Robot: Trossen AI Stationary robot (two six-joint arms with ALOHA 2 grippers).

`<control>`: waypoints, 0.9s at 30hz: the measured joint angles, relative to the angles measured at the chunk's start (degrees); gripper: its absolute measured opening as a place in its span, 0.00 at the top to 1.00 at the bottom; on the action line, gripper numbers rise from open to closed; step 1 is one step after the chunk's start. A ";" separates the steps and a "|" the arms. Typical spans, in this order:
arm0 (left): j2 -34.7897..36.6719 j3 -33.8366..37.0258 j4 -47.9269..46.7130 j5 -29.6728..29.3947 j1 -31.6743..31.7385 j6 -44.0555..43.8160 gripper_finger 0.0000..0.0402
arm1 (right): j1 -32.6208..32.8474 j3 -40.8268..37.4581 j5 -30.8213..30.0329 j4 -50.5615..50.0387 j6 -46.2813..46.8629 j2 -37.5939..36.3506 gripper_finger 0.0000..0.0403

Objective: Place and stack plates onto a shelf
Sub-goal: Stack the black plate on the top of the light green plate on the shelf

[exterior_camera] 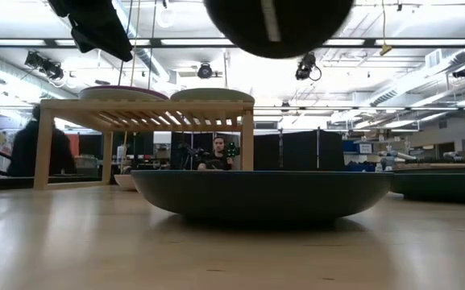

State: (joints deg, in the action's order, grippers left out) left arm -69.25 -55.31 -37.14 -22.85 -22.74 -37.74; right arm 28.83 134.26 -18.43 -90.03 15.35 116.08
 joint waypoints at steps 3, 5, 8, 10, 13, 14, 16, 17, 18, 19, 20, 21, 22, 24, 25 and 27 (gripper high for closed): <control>0.00 0.00 -0.01 0.00 0.00 -0.02 0.75 | -1.58 0.77 -2.89 0.07 -8.79 0.01 0.95; 0.00 0.00 0.02 0.00 0.02 -0.02 0.75 | -2.93 0.82 -4.77 -0.03 -14.18 -0.01 0.95; 0.00 0.00 0.04 -0.02 0.02 -0.02 0.75 | -5.40 0.80 -6.04 0.00 -20.49 0.01 0.95; 0.00 0.00 0.06 -0.02 0.00 -0.02 0.75 | -7.49 0.80 -6.03 -0.01 -23.53 0.01 0.95; 0.00 0.00 0.08 0.00 0.02 -0.02 0.75 | -11.01 0.78 -6.14 -0.01 -26.56 0.01 0.95; 0.00 0.00 0.08 -0.02 0.02 -0.02 0.75 | -12.27 0.78 -6.18 -0.01 -27.60 0.01 0.95; 0.00 0.00 0.10 -0.02 0.00 0.00 0.75 | -14.75 0.78 -6.20 -0.01 -29.92 0.01 0.95; 0.00 0.00 0.10 -0.02 0.01 -0.02 0.75 | -15.98 0.76 -6.20 -0.01 -31.32 0.01 0.95; 0.00 0.00 0.10 -0.02 0.01 -0.02 0.75 | -17.26 0.76 -6.20 0.01 -32.82 0.01 0.95; 0.00 0.00 0.09 -0.02 0.01 -0.02 0.75 | -18.50 0.76 -6.20 0.08 -34.17 0.01 0.95; 0.00 0.00 0.09 -0.02 0.01 -0.02 0.75 | -19.81 0.76 -6.20 0.32 -35.62 0.01 0.95; 0.00 0.00 0.08 -0.02 0.00 0.00 0.75 | -21.08 0.76 -6.16 0.66 -36.90 0.01 0.95; 0.00 0.00 0.08 -0.02 0.00 -0.02 0.75 | -22.34 0.76 -6.14 1.06 -38.26 0.01 0.95; 0.00 0.00 0.10 -0.02 0.00 -0.01 0.75 | -24.84 0.76 -6.13 1.86 -40.72 0.01 0.95; 0.00 0.00 0.09 -0.02 0.01 -0.01 0.75 | -26.08 0.76 -6.00 2.47 -42.09 0.01 0.95; 0.00 0.00 0.08 -0.02 0.00 -0.02 0.75 | -28.52 0.76 -4.95 3.53 -44.59 0.01 0.95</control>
State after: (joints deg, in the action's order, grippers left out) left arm -69.25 -55.31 -37.06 -22.87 -22.74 -37.76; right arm 0.31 135.02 -23.38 -86.50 -29.23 116.09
